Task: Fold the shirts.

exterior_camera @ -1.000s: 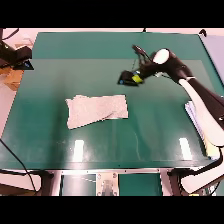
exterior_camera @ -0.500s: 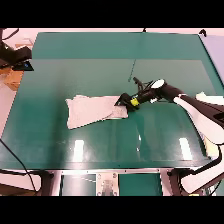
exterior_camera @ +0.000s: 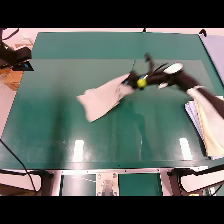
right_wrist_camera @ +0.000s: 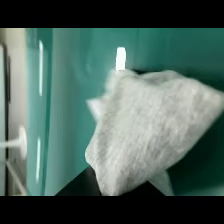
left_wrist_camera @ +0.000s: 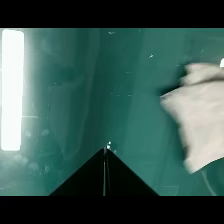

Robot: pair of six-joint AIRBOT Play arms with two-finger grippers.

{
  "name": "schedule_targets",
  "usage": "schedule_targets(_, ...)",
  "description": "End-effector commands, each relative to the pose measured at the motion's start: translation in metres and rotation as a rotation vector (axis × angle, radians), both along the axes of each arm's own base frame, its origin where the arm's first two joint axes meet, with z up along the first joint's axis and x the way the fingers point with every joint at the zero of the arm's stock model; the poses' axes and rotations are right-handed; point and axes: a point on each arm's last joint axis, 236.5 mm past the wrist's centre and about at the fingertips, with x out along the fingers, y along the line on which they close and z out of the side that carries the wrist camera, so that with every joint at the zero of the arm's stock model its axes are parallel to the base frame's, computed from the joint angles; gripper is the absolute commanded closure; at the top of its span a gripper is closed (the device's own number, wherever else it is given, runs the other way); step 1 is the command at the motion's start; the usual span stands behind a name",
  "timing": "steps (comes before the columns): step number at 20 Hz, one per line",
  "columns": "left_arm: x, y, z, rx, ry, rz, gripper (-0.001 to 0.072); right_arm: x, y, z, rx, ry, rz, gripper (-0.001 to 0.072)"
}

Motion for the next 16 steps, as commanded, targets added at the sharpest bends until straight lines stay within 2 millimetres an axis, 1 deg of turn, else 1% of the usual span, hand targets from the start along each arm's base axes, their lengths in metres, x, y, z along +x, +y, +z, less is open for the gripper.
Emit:
schedule_targets(1,-0.001,0.000,0.000,0.000,0.002,-0.002,0.0687,0.022,-0.103,0.090,-0.020,-0.132,-0.142,0.0701)
schedule_targets(3,-0.001,0.000,0.000,-0.001,0.005,-0.002,0.0686,0.025,-0.176,0.119,-0.043,-0.163,-0.246,0.0701)
schedule_targets(5,-0.003,-0.001,0.000,-0.001,0.012,-0.004,0.0686,0.021,-0.250,0.137,-0.059,-0.177,-0.379,0.0702)
schedule_targets(6,-0.004,-0.001,-0.001,-0.002,0.017,-0.005,0.0686,0.016,-0.288,0.143,-0.065,-0.180,-0.457,0.0701)
schedule_targets(7,-0.004,-0.001,-0.001,-0.002,0.017,-0.005,0.0686,0.009,-0.321,0.146,-0.070,-0.179,-0.526,0.0701)
schedule_targets(8,-0.004,-0.001,-0.001,-0.002,0.017,-0.005,0.0686,0.000,-0.355,0.145,-0.073,-0.171,-0.597,0.0701)
schedule_targets(9,-0.004,-0.001,-0.001,-0.002,0.017,-0.005,0.0686,-0.012,-0.383,0.142,-0.082,-0.151,-0.657,0.0701)
schedule_targets(11,-0.004,-0.001,-0.001,-0.002,0.016,-0.005,0.0686,-0.039,-0.428,0.133,-0.096,-0.099,-0.750,0.0702)
schedule_targets(12,-0.004,-0.001,-0.001,-0.001,0.015,-0.005,0.0686,-0.054,-0.444,0.129,-0.097,-0.071,-0.785,0.0701)
schedule_targets(14,-0.004,-0.001,-0.001,-0.001,0.015,-0.005,0.0687,-0.083,-0.470,0.115,-0.114,0.022,-0.852,0.0702)
schedule_targets(16,-0.004,-0.001,-0.001,-0.002,0.016,-0.006,0.0686,-0.115,-0.487,0.097,-0.162,0.140,-0.899,0.0702)
